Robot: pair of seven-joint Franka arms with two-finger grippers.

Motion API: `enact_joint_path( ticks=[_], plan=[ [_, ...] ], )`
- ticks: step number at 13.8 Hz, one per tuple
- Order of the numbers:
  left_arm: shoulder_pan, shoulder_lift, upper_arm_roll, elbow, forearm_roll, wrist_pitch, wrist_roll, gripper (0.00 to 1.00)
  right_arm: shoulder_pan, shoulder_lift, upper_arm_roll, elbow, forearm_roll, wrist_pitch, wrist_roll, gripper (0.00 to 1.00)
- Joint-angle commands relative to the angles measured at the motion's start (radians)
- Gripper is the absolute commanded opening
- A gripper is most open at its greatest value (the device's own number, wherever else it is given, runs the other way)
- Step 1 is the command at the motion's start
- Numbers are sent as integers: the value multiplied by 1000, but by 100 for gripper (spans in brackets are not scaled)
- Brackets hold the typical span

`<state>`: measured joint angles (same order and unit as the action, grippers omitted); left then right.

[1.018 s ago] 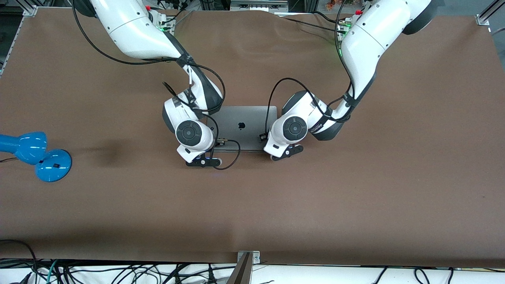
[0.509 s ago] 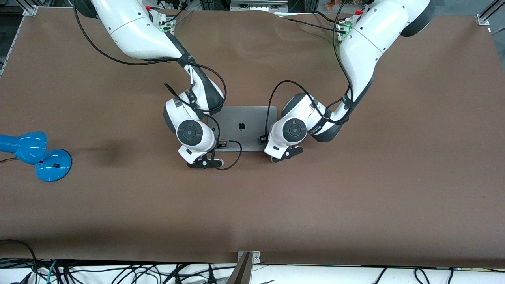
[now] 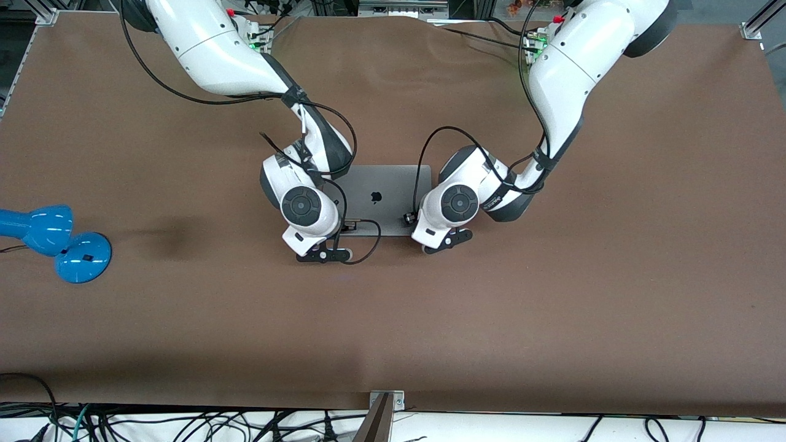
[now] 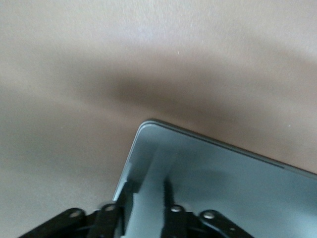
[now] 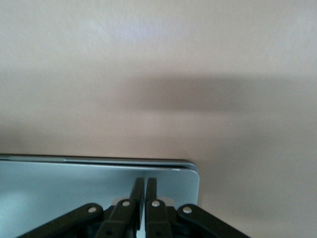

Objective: Close laptop with both arms from behind

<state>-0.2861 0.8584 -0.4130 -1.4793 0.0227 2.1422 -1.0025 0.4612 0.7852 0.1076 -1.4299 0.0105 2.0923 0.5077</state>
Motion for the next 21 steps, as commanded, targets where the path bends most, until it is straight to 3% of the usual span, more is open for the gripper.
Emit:
enact_joint_path(
  ticks=[1, 6, 11, 16, 21],
  plan=[
    [5, -22, 0, 17, 40, -30, -18, 100, -24, -88, -12, 19, -14, -58, -11, 100],
    [36, -155, -6, 17, 29, -178, -12, 100, -77, -219, -91, 20, -4, -253, -14, 100],
    [99, -349, -9, 22, 25, -375, 63, 100, -206, -308, -98, 28, -3, -452, -216, 100],
    [154, -478, -9, 22, 28, -487, 130, 100, -257, -440, -169, -3, -6, -456, -363, 100],
    [228, -571, 2, 21, 36, -522, 307, 100, -429, -673, -157, -124, -1, -483, -393, 100]
  ],
)
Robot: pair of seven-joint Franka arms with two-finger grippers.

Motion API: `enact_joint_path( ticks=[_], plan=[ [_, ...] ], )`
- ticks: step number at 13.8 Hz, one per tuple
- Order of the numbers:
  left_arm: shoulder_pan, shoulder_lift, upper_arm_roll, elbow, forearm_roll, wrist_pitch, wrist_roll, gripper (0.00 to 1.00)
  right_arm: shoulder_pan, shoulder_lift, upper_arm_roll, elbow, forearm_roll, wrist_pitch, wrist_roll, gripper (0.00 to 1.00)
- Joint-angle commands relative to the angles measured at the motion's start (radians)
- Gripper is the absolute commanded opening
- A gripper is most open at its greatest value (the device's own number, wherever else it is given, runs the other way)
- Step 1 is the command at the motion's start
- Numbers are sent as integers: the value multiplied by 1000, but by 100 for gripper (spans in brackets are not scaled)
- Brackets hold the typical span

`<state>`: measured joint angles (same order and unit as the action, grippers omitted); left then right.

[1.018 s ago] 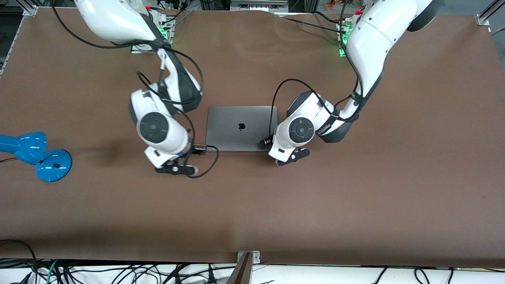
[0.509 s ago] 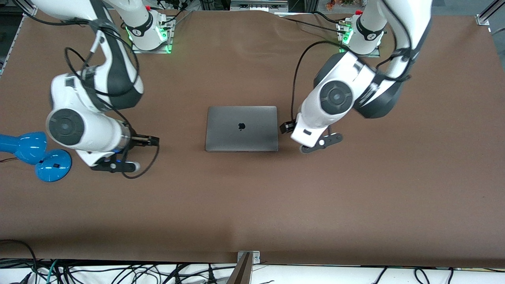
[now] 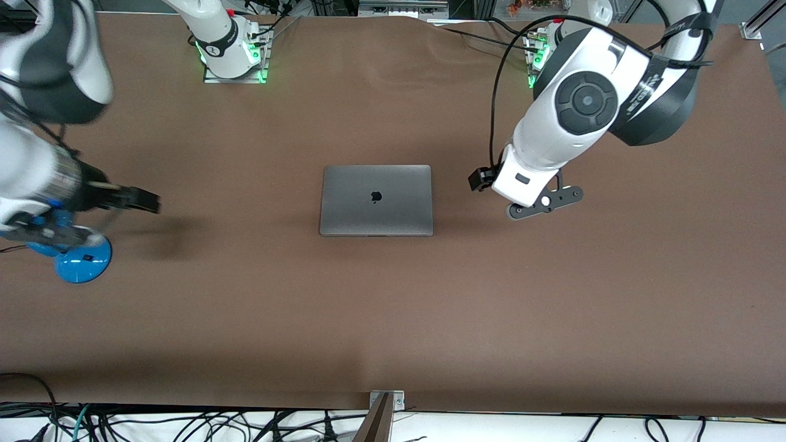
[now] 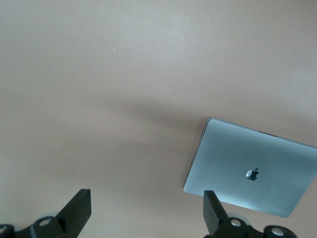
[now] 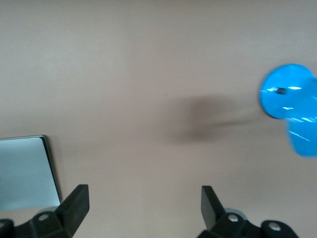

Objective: Close laptop with both arms from behind

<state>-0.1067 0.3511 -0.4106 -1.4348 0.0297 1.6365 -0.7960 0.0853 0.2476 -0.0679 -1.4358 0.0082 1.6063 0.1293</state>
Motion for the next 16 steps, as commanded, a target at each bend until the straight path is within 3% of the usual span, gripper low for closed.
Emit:
enact_joint_path(
  ticks=[1, 3, 7, 16],
  plan=[
    [55, -93, 19, -27, 30, -20, 175, 100, -64, -178, 19, -145, -1, 1, -17, 100],
    [41, -165, 111, -30, 19, -100, 343, 100, -79, -255, 19, -196, -2, 4, -17, 100],
    [50, -273, 205, -49, 18, -162, 561, 100, -91, -349, 17, -274, -16, 3, -91, 100],
    [65, -333, 305, -35, 30, -170, 650, 100, -38, -320, 19, -269, -39, 21, -74, 100]
  ],
)
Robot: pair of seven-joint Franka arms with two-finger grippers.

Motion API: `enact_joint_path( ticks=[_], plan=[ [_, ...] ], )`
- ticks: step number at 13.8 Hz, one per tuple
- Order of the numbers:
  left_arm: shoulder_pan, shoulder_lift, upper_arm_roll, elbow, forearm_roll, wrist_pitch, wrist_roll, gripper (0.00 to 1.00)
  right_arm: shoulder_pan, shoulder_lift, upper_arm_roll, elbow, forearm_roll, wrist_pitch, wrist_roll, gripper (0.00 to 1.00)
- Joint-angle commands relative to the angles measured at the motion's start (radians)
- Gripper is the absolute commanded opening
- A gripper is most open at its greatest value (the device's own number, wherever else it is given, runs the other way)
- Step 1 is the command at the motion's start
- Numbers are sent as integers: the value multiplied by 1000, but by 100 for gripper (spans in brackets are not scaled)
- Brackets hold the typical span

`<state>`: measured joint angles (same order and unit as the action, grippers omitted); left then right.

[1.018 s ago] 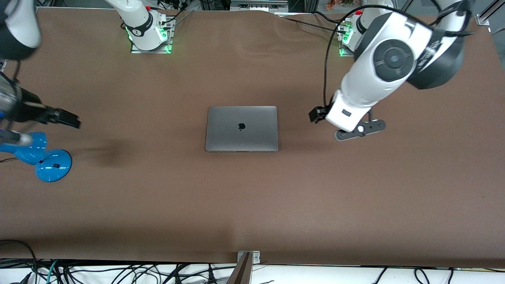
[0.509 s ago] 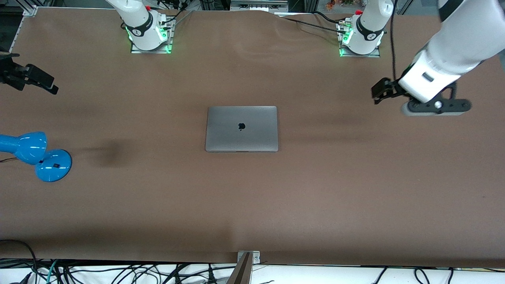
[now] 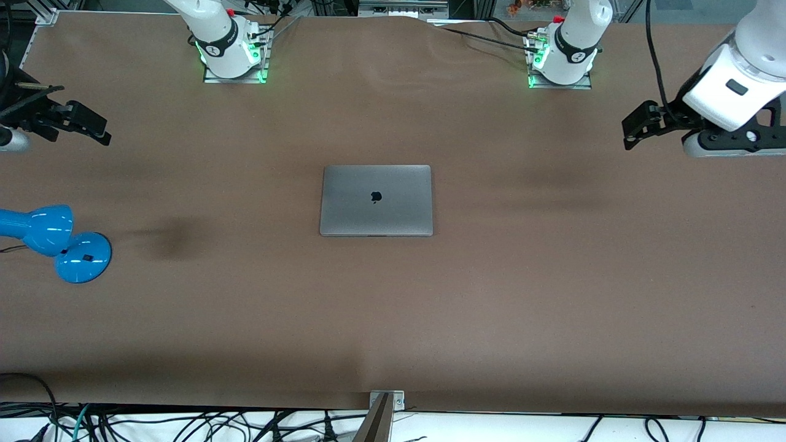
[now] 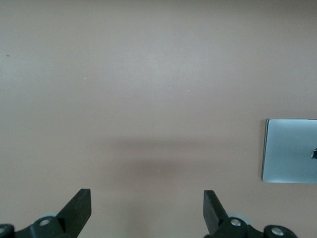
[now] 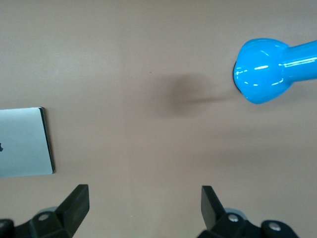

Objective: Close laptop with both arms from behind

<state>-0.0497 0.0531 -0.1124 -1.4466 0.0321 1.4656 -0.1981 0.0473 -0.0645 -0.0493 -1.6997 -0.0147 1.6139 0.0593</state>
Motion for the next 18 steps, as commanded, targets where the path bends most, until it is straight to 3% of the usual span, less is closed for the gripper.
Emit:
enact_joint_path(
  ticks=[1, 10, 18],
  plan=[
    [4, -29, 23, -18, 28, 1, 63, 100, 3, -6, 0, 0, -16, 14, -4, 100],
    [10, -15, 33, -32, 12, -10, 51, 100, 3, 0, 0, 3, -16, 11, -4, 100],
    [39, -21, 36, -35, -78, -47, 63, 100, 0, 0, 0, 3, -16, 9, -4, 100]
  ],
)
